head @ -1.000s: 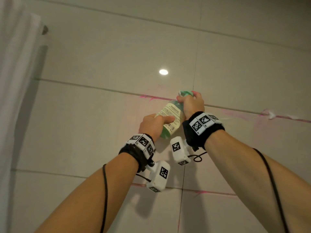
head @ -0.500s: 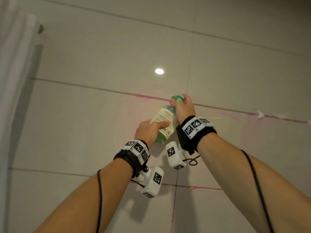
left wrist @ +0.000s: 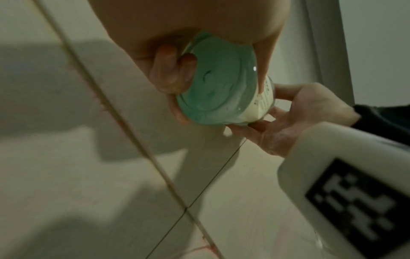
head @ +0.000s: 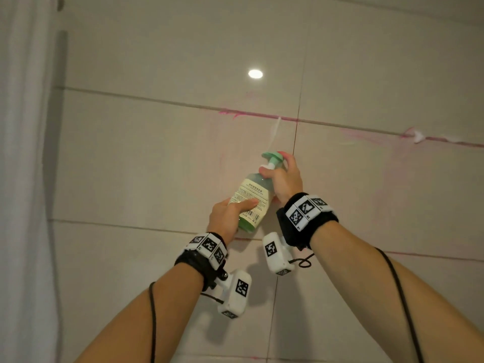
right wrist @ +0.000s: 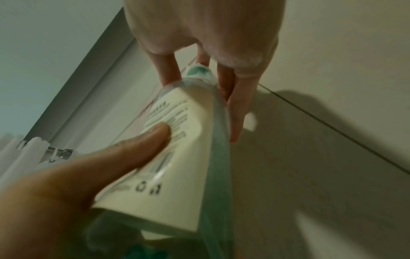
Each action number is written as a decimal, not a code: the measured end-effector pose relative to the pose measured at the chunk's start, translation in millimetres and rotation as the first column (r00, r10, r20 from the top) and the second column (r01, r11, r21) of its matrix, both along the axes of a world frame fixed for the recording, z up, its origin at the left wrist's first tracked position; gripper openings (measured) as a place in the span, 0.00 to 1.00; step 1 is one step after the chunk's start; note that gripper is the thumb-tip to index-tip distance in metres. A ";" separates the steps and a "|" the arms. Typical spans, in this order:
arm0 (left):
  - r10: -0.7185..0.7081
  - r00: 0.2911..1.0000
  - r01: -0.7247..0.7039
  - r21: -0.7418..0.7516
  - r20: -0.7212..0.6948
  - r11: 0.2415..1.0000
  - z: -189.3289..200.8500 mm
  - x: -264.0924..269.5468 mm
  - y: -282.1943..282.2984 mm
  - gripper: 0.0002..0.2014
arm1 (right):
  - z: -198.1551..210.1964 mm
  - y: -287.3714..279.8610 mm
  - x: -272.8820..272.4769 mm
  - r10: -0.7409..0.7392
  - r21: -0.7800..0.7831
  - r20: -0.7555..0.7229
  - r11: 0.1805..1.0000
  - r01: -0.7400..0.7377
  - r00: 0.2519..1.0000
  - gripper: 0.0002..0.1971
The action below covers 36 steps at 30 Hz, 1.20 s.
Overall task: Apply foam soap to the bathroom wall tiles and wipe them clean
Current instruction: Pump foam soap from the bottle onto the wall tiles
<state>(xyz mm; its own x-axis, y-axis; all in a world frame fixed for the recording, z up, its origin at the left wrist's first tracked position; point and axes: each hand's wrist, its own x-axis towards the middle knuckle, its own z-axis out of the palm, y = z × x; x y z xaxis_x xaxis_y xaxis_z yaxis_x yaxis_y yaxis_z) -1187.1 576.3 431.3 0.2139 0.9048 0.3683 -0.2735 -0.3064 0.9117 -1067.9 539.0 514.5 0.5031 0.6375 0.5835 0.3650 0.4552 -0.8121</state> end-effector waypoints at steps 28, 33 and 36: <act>-0.160 0.987 0.155 -0.108 -0.033 0.982 -75.7 14.7 -13.5 0.13 | -82.8 -19.1 9.8 0.038 -0.060 -0.097 0.997 -0.044 0.995 0.27; -0.229 0.973 0.229 -0.174 0.020 0.958 -81.0 28.5 -32.0 0.10 | -97.9 -29.9 28.8 0.003 -0.079 -0.120 0.997 -0.013 0.993 0.29; -0.248 0.969 0.246 -0.188 0.013 0.951 -85.0 36.6 -37.7 0.11 | -103.1 -34.9 39.8 -0.012 -0.082 -0.176 0.997 -0.002 0.984 0.27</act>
